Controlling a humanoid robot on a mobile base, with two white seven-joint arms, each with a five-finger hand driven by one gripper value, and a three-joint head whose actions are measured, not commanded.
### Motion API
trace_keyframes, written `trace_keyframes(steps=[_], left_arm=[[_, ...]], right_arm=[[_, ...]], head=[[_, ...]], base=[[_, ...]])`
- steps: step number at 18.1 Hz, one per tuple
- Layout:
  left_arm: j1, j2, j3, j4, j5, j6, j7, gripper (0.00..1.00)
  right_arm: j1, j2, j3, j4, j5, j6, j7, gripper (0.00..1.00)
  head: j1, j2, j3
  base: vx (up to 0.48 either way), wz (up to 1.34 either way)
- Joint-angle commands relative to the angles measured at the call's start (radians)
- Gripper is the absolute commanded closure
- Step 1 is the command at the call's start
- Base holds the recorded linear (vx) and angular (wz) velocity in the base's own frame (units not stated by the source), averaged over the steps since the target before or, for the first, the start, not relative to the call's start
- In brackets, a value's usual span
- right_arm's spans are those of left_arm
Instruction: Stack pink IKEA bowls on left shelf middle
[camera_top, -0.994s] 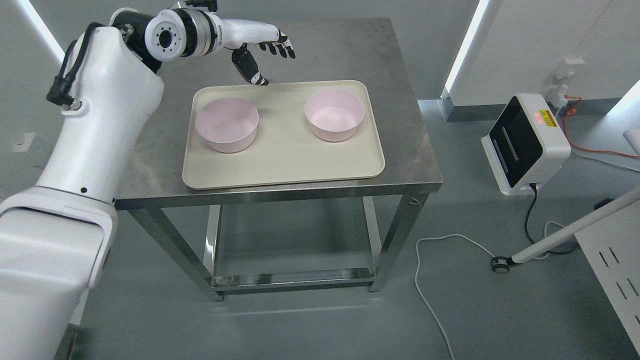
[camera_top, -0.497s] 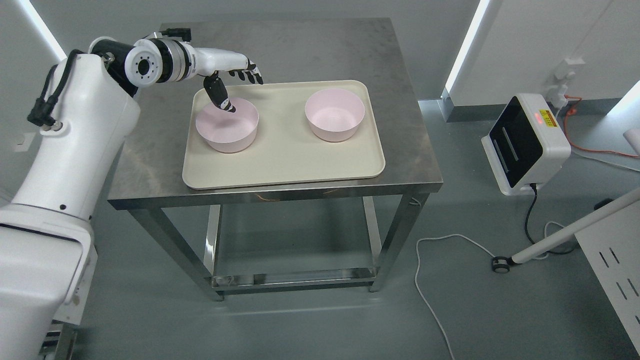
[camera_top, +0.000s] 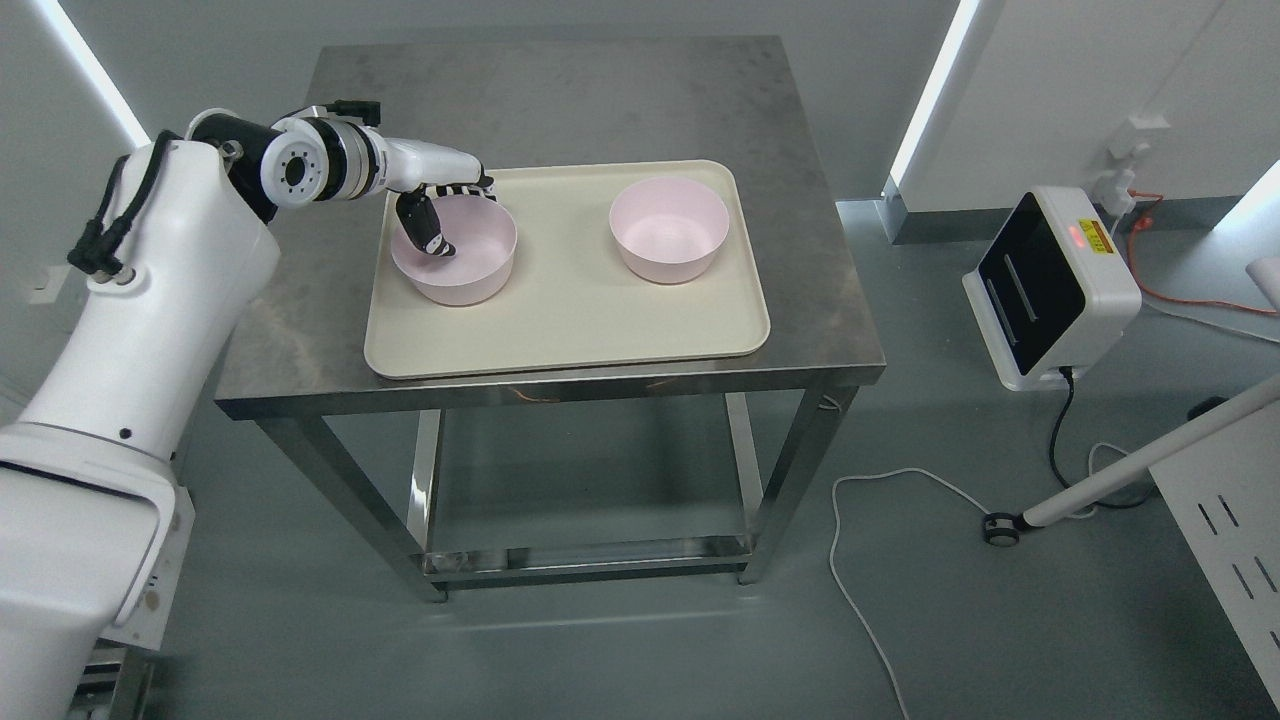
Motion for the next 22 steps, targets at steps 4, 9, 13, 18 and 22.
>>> trace_keyframes(steps=[4,9,13,18,22], left_arm=[[0.000,-0.029,-0.011,0.015,-0.008,-0.011,-0.009,0.91],[0.002,-0.057,0.036,0.015,-0.008,-0.048,-0.018,0.99],[-0.049,-0.060,0.079,0.012,-0.004,-0.049,-0.038,1.00],[-0.147,-0.115,0.115,-0.007,-0.001,-0.053,-0.076,0.99],[-0.161,-0.239,0.131,-0.105,-0.002,-0.053,-0.142,0.99]], right_arm=[[0.029,-0.017,-0.012,-0.034,0.000,0.001,0.000,0.00],[0.029,-0.017,-0.011,-0.034,0.000,0.001,0.000,0.00],[0.029,-0.017,-0.011,-0.034,0.000,-0.001,0.000,0.00],[0.029,-0.017,-0.011,-0.034,0.000,0.001,0.000,0.00],[0.029,-0.017,-0.011,-0.034,0.000,0.001,0.000,0.00]], head=[[0.0000,0.000,0.000],[0.0000,0.000,0.000],[0.0000,0.000,0.000],[0.0000,0.000,0.000],[0.0000,0.000,0.000]], base=[[0.000,0.00],[0.000,0.00],[0.000,0.00],[0.000,-0.01],[0.000,0.00]])
